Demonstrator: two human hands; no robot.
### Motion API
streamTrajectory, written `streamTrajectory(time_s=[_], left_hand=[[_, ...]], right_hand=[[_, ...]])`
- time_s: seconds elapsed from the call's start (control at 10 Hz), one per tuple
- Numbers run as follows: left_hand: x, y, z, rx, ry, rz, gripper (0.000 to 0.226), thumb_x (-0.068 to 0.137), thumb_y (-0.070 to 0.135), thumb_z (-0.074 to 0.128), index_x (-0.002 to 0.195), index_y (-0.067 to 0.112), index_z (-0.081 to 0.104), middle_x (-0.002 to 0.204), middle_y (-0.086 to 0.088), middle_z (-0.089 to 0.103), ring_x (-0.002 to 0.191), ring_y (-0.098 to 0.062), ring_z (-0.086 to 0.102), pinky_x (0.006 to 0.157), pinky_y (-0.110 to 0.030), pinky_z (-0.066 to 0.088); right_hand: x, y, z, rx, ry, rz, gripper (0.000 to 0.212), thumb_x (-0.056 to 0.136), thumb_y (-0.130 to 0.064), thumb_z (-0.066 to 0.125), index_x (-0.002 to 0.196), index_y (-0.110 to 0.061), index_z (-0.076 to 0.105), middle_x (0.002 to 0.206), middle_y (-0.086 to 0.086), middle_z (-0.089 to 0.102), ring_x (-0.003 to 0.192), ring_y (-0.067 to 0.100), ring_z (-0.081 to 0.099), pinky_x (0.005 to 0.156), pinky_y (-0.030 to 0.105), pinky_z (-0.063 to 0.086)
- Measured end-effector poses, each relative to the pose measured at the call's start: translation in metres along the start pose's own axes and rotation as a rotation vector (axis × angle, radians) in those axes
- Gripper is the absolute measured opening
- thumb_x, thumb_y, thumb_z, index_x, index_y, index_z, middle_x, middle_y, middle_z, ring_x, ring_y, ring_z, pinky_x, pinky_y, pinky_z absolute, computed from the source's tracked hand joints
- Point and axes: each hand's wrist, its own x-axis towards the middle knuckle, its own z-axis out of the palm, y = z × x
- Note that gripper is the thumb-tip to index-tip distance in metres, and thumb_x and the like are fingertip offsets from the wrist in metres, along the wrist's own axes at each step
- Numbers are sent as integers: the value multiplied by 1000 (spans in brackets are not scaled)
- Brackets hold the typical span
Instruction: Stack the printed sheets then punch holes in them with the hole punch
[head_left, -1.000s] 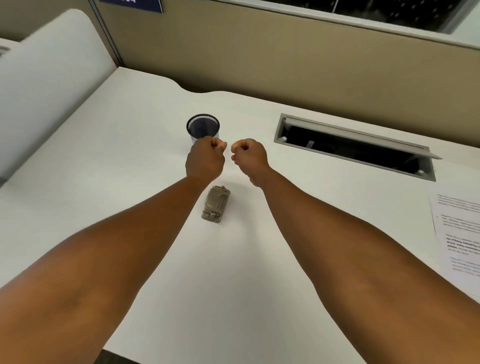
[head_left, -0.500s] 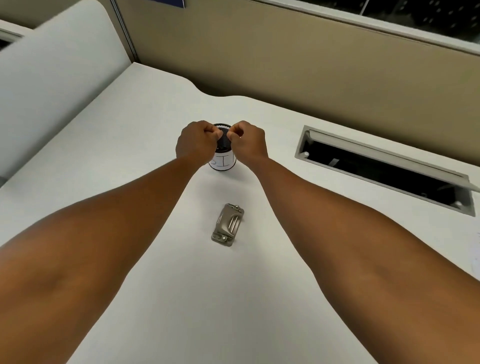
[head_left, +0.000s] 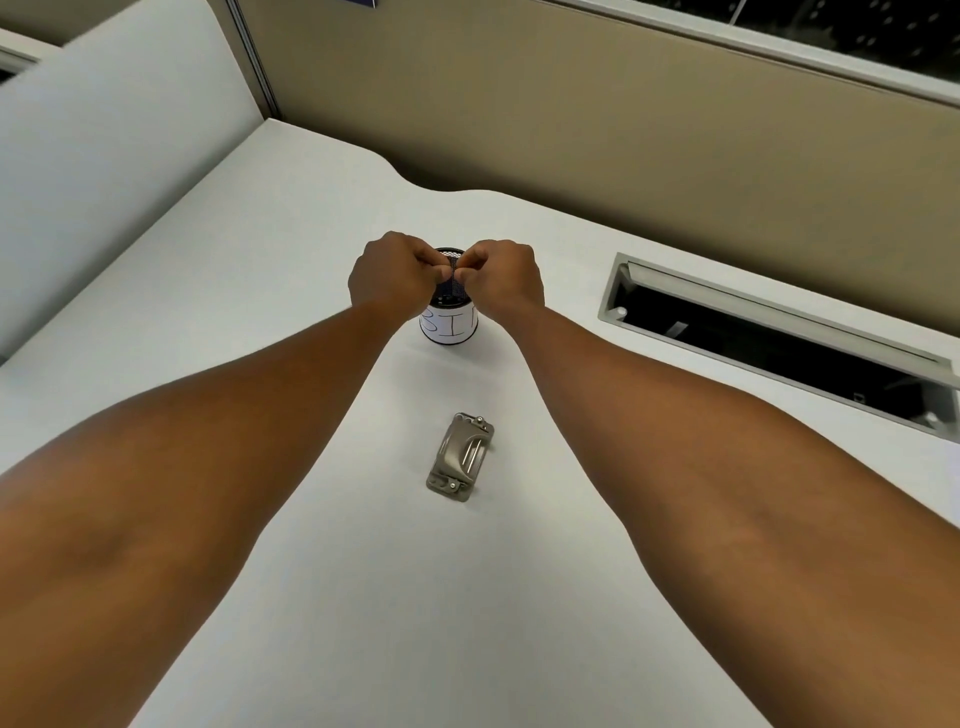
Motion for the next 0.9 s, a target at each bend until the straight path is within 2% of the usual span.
streamTrajectory(time_s=[0.1,0.2,0.3,0.5,0.7,0.8,0.9], left_hand=[[0,0,-1,1,6,-11,9,77,37,78,84,31,76,82,7,71,77,-17,64,64,-26,48],[0,0,-1,31,0,-6,15,84,33,69,94,28,78,91,2,75,80,-21,66,67,-28,51],[-2,0,1,27,-3,-12,15,86,33,66,94,29,77,91,2,74,79,-22,65,68,-28,51],[-10,5,2,17,29,-33,11,78,39,65,75,29,68,73,9,67,66,-14,61,53,-21,39],[-22,14,1,131,52,44,20,88,40,51,86,23,62,82,3,63,75,-22,57,62,-27,38],[-35,24,-4,171,46,84,22,94,36,45,98,22,62,94,-3,67,78,-22,53,66,-30,38],[-46,38,-4,142,36,107,21,92,26,48,109,23,61,104,-3,69,80,-21,53,68,-29,40]], right_hand=[[-2,1,1,8,-7,-11,16,86,-15,63,95,-21,75,103,4,71,94,24,64,81,33,55],[-3,1,2,9,-6,-3,20,88,-13,59,98,-22,74,105,4,71,94,24,64,79,30,53],[-5,1,2,12,-4,0,20,89,-14,58,99,-21,73,105,4,70,95,25,63,81,31,53],[-14,0,-1,70,18,-26,3,86,-19,66,88,-17,66,94,5,69,88,23,64,73,32,53],[-33,8,-17,120,-15,-93,3,87,-13,59,85,-15,61,93,7,69,89,27,63,77,37,53],[-47,17,-29,104,-23,-118,13,91,-17,53,92,-10,64,96,9,69,90,27,61,79,40,52],[-60,25,-42,87,32,-125,23,95,-23,49,97,-10,67,99,8,70,91,26,62,79,37,51]])
